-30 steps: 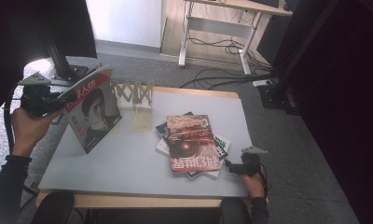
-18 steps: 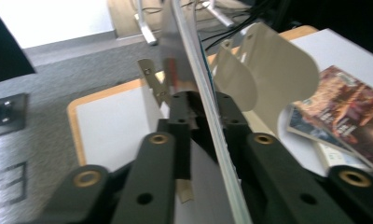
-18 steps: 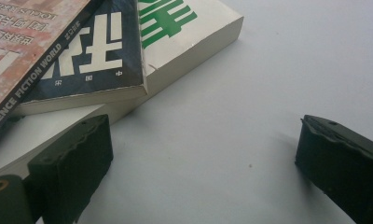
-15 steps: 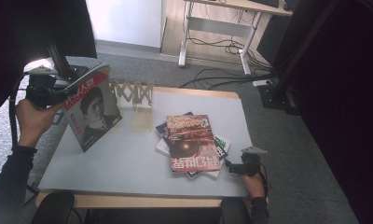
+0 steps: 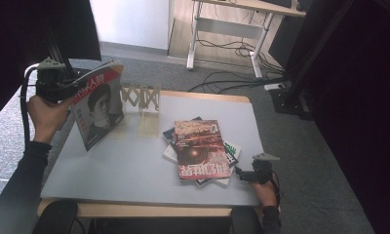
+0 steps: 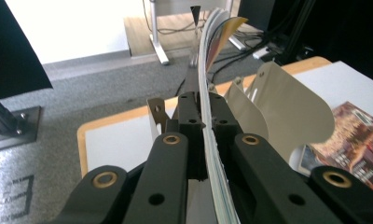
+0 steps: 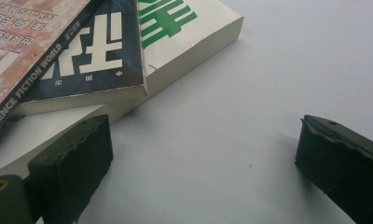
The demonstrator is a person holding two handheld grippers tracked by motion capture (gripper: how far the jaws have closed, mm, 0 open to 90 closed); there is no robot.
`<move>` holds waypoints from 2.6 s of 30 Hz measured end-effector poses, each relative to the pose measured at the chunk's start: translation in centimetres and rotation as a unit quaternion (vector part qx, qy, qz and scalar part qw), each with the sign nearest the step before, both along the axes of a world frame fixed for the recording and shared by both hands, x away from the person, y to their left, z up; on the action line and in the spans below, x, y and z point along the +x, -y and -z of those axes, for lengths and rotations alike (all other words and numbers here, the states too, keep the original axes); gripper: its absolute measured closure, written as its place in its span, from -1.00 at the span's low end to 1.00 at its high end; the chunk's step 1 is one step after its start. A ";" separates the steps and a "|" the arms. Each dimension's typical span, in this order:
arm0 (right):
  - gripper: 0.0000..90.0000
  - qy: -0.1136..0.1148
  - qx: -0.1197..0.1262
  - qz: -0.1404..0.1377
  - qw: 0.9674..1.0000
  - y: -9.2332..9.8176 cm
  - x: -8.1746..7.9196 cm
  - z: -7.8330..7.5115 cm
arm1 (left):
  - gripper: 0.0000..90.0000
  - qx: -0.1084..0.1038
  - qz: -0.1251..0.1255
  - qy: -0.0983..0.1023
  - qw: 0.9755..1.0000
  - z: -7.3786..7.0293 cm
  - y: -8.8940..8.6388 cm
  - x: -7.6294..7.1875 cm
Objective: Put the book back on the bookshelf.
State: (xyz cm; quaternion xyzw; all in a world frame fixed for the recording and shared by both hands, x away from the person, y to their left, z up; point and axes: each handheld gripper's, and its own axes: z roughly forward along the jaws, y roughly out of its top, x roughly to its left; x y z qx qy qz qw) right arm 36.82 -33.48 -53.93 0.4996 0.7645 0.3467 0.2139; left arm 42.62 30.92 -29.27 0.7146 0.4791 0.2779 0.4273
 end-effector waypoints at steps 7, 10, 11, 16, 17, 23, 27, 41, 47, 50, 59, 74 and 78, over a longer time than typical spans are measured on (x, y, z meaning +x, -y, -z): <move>-0.93 0.001 0.000 -0.001 1.000 0.0 0.0 0.0 | 0.93 -0.003 -0.003 0.014 1.000 0.4 0.4 0.8; -0.93 0.001 0.000 -0.001 1.000 0.0 0.0 0.0 | 0.93 -0.006 -0.005 0.013 1.000 1.0 0.2 1.1; -0.93 0.001 0.000 -0.001 1.000 0.0 0.0 0.0 | 0.93 -0.009 -0.007 0.014 1.000 1.1 0.1 1.1; -0.93 0.001 0.000 -0.001 1.000 0.0 0.0 0.0 | 0.92 -0.016 -0.011 0.011 1.000 1.5 -0.6 1.1; -0.93 0.001 0.000 -0.001 1.000 0.0 0.0 0.0 | 0.92 -0.014 -0.011 0.009 1.000 1.5 -0.8 1.1; -0.93 0.002 0.000 0.000 1.000 0.0 0.0 0.0 | 0.87 0.001 -0.027 0.004 1.000 1.7 -1.3 1.1; -0.93 0.002 0.000 0.000 1.000 0.0 0.0 0.0 | 0.85 0.002 -0.024 0.004 1.000 1.8 -1.4 1.1; -0.93 0.001 0.000 0.000 1.000 0.0 0.0 0.0 | 0.28 0.006 -0.004 0.013 1.000 1.5 -1.1 0.6; -0.93 0.001 0.000 -0.001 1.000 0.0 0.0 0.0 | -0.05 0.022 0.005 0.003 1.000 1.7 -0.9 0.5; -0.93 0.002 0.000 0.000 1.000 0.0 0.0 0.0 | -0.23 0.025 0.003 0.003 1.000 1.8 -0.9 0.2; -0.93 0.002 0.000 0.000 1.000 0.0 0.0 0.0 | -0.60 0.015 0.020 0.005 1.000 1.8 -0.9 -1.1; -0.93 0.002 0.000 -0.001 1.000 0.0 0.0 0.0 | -0.71 -0.010 0.043 0.003 0.999 2.1 -2.0 -3.8; -0.93 0.002 0.000 -0.001 1.000 0.0 0.0 0.0 | -0.75 -0.018 0.053 -0.003 0.998 2.1 -2.2 -4.5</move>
